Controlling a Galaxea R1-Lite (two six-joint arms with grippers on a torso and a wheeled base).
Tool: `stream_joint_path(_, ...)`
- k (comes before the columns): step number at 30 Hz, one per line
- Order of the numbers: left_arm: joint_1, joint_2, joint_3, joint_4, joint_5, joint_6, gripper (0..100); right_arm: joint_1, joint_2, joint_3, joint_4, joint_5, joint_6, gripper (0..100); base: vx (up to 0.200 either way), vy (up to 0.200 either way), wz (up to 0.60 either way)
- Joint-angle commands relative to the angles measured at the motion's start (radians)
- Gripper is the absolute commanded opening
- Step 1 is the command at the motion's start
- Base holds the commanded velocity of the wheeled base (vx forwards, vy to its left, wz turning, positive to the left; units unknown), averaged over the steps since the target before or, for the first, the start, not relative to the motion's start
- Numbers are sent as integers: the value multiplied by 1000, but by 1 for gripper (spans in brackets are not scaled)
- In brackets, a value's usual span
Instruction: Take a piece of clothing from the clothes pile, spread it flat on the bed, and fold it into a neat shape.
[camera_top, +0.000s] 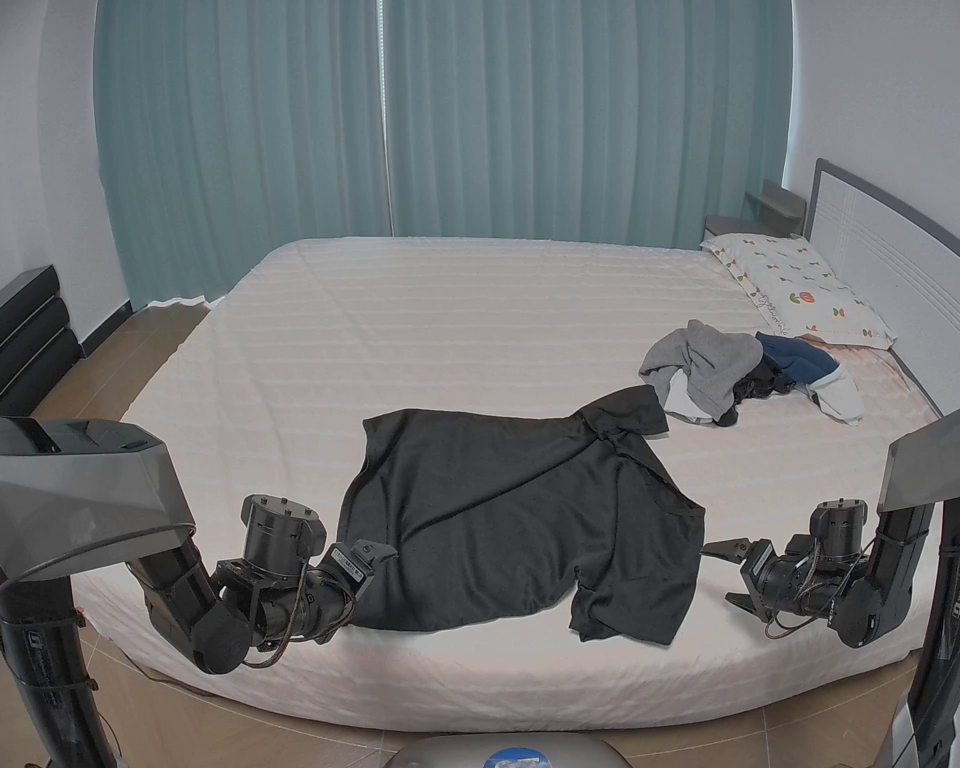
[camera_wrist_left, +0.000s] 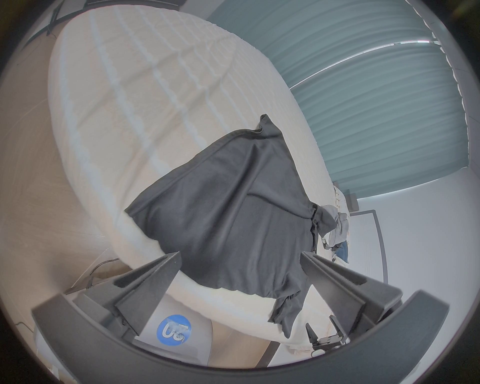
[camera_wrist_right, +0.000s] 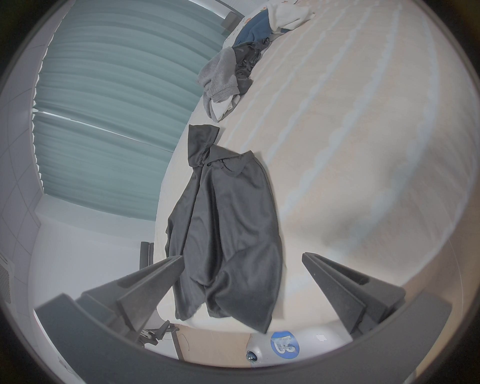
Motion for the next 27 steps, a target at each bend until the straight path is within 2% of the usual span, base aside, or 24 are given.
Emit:
stream_joint_path(1,0,7,-2,-2,2,2,100,0,4,0,0,1,0,100,0,0,0)
stream_joint_path(14,52,21,-2,-14,13,84,100,0,4,0,0,-1,-2,100,0,0,0)
stream_joint_path(17,74,27,-2,-13,14,122,100,0,4,0,0,-1,-3,100,0,0,0)
stream_joint_path(18,85,50,-3,-14,17,170,100,0,5,0,0,-1,-3,100,0,0,0)
stream_joint_path(21,88,80,-12,-14,45,205,100,0,5,0,0,-1,-3,100,0,0,0)
stream_joint_path(23,86,127,-28,-23,111,231,100,2,7,0,0,-1,-3,100,0,0,0)
stream_joint_path(27,85,170,-49,-62,132,268,100,2,11,0,0,-3,-5,100,0,0,0)
